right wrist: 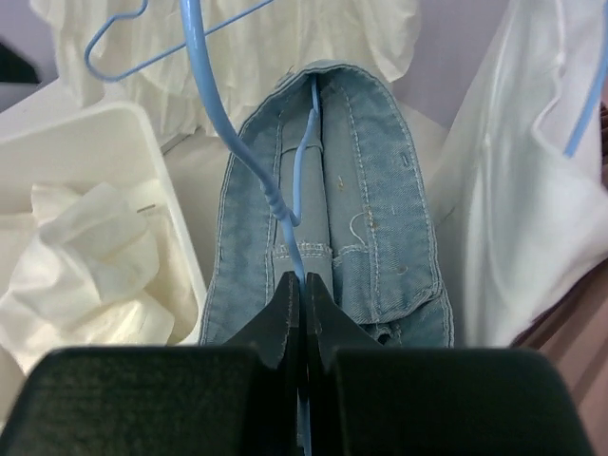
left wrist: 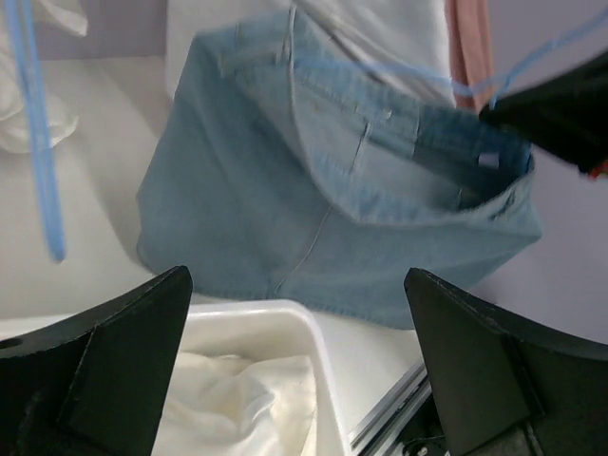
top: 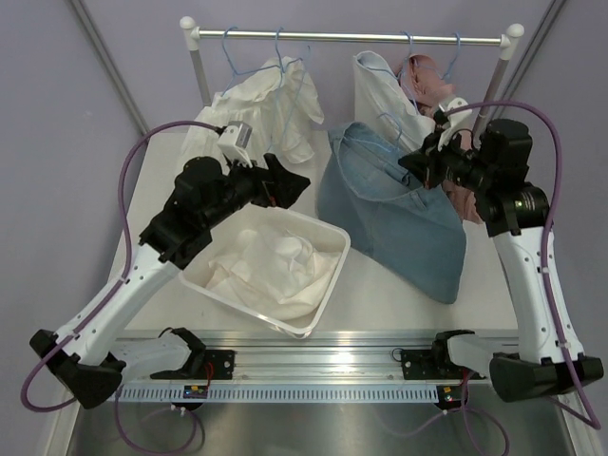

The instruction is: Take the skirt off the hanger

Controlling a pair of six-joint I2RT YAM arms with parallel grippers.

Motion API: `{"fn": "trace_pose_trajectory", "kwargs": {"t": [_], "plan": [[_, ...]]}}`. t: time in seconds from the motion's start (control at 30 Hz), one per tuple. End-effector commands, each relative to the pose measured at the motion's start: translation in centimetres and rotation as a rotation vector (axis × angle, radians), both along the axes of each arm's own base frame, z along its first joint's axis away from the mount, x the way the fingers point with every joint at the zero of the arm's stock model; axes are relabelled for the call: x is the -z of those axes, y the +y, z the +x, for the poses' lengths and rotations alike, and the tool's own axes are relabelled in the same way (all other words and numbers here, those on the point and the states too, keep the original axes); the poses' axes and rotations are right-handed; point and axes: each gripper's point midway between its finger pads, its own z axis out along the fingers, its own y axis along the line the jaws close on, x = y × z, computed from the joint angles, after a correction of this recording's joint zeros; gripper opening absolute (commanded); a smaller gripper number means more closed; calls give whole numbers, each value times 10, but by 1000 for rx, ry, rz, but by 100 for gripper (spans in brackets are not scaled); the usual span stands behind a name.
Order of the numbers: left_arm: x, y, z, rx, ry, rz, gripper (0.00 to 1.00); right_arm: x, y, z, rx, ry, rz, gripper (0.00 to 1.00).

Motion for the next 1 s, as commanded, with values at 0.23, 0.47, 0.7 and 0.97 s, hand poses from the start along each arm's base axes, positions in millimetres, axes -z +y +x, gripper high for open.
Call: {"fn": "trace_pose_trajectory", "kwargs": {"t": [0.23,0.47,0.7,0.97], "plan": [[-28,-66,18,50,98,-64,98,2,-2,-78,-104,-134,-20,0],[-6,-85,19,49,137,48,87,1,-2,-82,-103,-138,-9,0],[10,-78,46,-81,126,192,73,-5,4,-82,-131,-133,32,0],[25,-79,71,-133,94,312,34,-7,3,-87,-123,-129,47,0]]}}
